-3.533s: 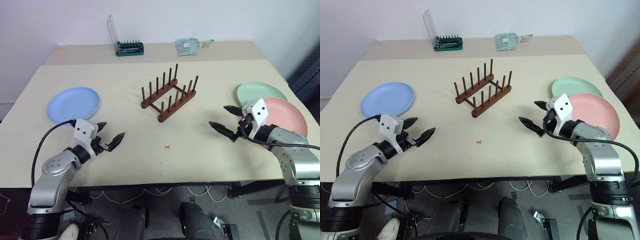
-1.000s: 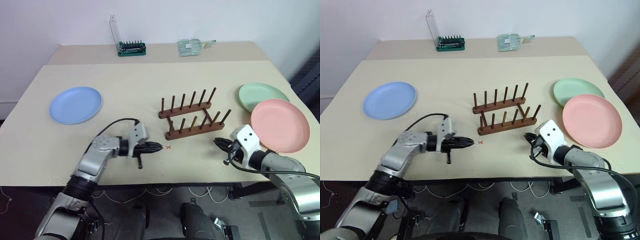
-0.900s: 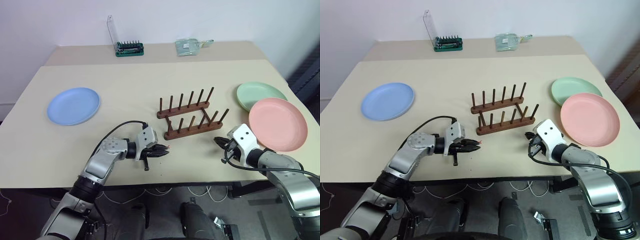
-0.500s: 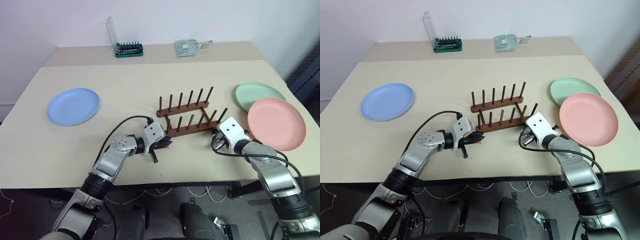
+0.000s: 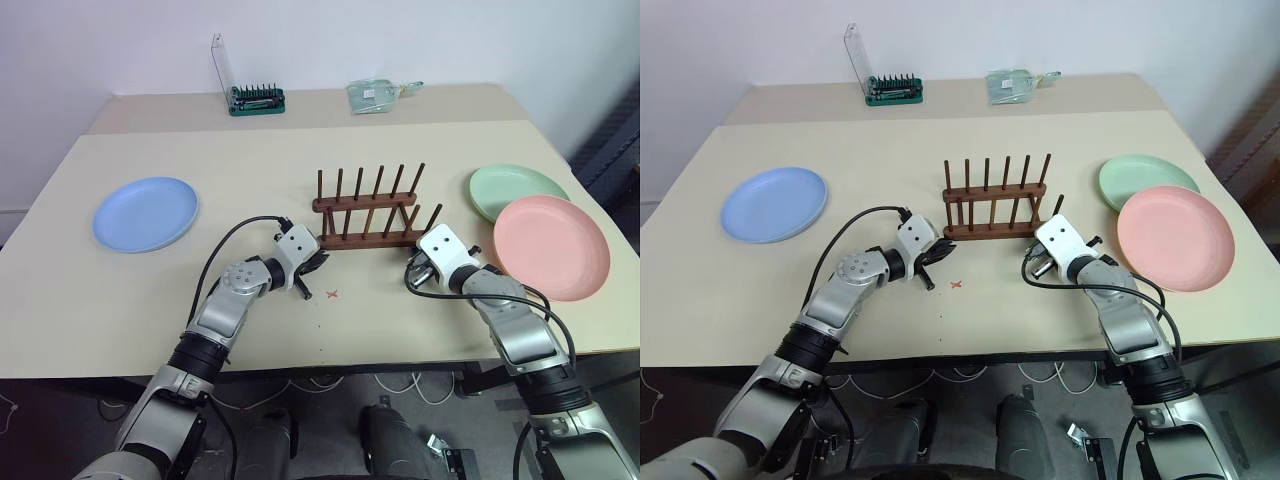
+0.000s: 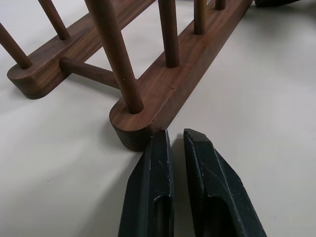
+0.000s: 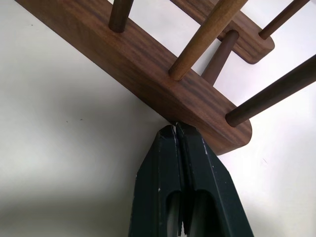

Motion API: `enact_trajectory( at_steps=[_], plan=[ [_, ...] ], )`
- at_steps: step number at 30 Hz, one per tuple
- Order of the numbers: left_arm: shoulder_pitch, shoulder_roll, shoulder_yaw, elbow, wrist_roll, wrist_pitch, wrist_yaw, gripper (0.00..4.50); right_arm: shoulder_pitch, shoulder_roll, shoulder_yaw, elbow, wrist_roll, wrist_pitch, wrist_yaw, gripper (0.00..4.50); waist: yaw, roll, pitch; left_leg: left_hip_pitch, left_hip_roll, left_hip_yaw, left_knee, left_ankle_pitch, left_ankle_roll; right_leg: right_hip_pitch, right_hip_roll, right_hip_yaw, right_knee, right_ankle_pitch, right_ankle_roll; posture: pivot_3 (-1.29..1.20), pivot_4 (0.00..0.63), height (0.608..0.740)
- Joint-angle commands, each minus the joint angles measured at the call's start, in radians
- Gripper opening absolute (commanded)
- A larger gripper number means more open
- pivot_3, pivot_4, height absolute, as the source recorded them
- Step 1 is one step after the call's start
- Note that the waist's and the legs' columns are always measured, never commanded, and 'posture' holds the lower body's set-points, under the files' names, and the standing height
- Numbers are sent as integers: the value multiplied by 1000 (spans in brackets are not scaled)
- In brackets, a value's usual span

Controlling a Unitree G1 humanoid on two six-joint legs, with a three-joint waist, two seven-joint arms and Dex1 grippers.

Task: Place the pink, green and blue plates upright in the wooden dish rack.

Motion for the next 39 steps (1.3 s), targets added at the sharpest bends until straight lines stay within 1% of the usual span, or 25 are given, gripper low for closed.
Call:
enact_trajectory(
  at_steps=[1, 4, 7, 8, 10, 11, 13, 14, 16, 17, 18, 22, 26, 28, 30, 33, 35, 36, 39],
  plan=[
    [14, 17, 2, -10, 15, -2, -11, 465, 15, -8, -6, -33, -6, -16, 16, 27, 0, 0, 0, 0, 0, 0, 0, 0, 0, 0, 0, 0, 0, 0, 0, 0, 150, 740],
    [25, 26, 7, -52, -1, -36, -37, 465, 57, -54, -38, -125, 4, -11, 52, 27, 3, 0, 0, 0, 0, 0, 0, 0, 0, 0, 0, 0, 0, 0, 0, 0, 150, 740],
    [48, 31, 23, -136, -61, -60, -100, 465, 125, -114, -130, -263, 72, 64, 114, 27, 5, 0, 0, -3, 0, 0, 0, 0, 0, -3, 0, 0, 0, 0, 0, 0, 150, 740],
    [57, 29, 29, -166, -91, -49, -127, 455, 149, -135, -167, -306, 90, 96, 129, 263, 6, 0, 1, -5, 0, 0, 0, 0, 0, -4, 0, 0, 0, 0, 0, 0, 150, 740],
    [73, 28, 32, -211, -130, -38, -169, 455, 188, -167, -222, -369, 112, 142, 146, 849, 8, 0, 1, -6, 0, -1, 1, 0, 0, -4, 0, 0, -1, 0, 0, 0, 150, 740],
    [86, 29, 27, -239, -155, -34, -196, 455, 218, -184, -267, -407, 129, 167, 158, 1377, 9, 1, 1, -6, 0, 0, 1, 0, 0, -4, 0, 0, -1, 0, 0, 0, 150, 740],
    [104, 27, 23, -280, -195, -16, -235, 455, 260, -210, -330, -455, 147, 204, 172, 2280, 9, 0, 1, -6, 0, -1, 1, 0, 0, -4, 0, 0, -1, 0, 0, 0, 150, 740],
    [112, 24, 19, -297, -220, -2, -258, 455, 276, -224, -357, -461, 137, 221, 162, 2874, 9, 0, 1, -6, 0, 0, 1, 0, 0, -4, 0, 0, -1, 0, 0, 0, 150, 740],
    [121, 19, 8, -324, -260, 22, -300, 455, 292, -228, -402, -445, 109, 269, 113, 3784, 6, 0, 1, -6, 0, 0, 1, 0, 0, -4, 0, 0, -1, 0, 0, 0, 150, 740],
    [121, 17, 2, -331, -271, 31, -314, 455, 303, -231, -408, -432, 91, 281, 92, 4326, 7, 1, 1, -6, 0, 0, 1, 0, 0, -4, 0, 0, -1, 0, 0, 0, 150, 740],
    [121, 16, -1, -335, -276, 37, -322, 455, 311, -231, -409, -424, 80, 288, 80, 4477, 7, 1, 1, -6, 0, 0, 1, 0, 0, -4, 0, 0, -1, 0, 0, 0, 150, 740],
    [105, 6, -4, -326, -277, 38, -332, 455, 331, -192, -388, -372, 43, 303, 11, 4477, 6, 1, 0, -6, 0, 0, 1, 0, 0, -4, 0, 0, -1, 0, 0, 0, 150, 740],
    [100, 6, -2, -319, -269, 38, -334, 455, 326, -175, -349, -287, 4, 272, -39, 4477, 7, 1, 0, -6, 0, 0, 1, 0, 0, -4, 0, 0, -1, 0, 0, 0, 150, 740],
    [102, 7, 1, -320, -267, 38, -329, 455, 318, -170, -343, -276, 8, 264, -42, 3938, 7, 1, 0, -6, 0, 0, 1, 0, 0, -4, 0, 0, -1, 0, 0, 0, 150, 740],
    [107, 9, 3, -323, -266, 38, -325, 455, 315, -170, -341, -272, 10, 260, -43, 3106, 7, 1, 0, -6, 0, 0, 1, 0, 0, -4, 0, 0, -1, 0, 0, 0, 150, 740],
    [114, 11, 3, -329, -265, 40, -319, 455, 312, -175, -336, -263, 5, 256, -47, 1453, 8, 1, 0, -6, 0, 0, 1, 0, 0, -3, 0, 0, -1, 0, 0, 0, 150, 740],
    [117, 11, 5, -328, -261, 32, -312, 455, 310, -178, -331, -262, 2, 254, -46, 445, 8, 1, 0, -6, 0, 0, 1, 0, 0, -3, 0, 0, -1, 0, 0, 0, 150, 740],
    [118, 12, 4, -328, -258, 28, -309, 455, 309, -179, -329, -262, 1, 252, -45, 15, 7, 1, 0, -6, 0, 0, 1, 0, 0, -3, 0, 0, -1, 0, 0, 0, 150, 740],
    [120, 14, 2, -328, -258, 29, -308, 455, 312, -213, -320, -286, -24, 240, -38, 15, 7, 1, 0, -6, 0, 0, 1, 0, 0, -3, 0, 0, -1, 0, 0, 0, 150, 740]
  ],
)
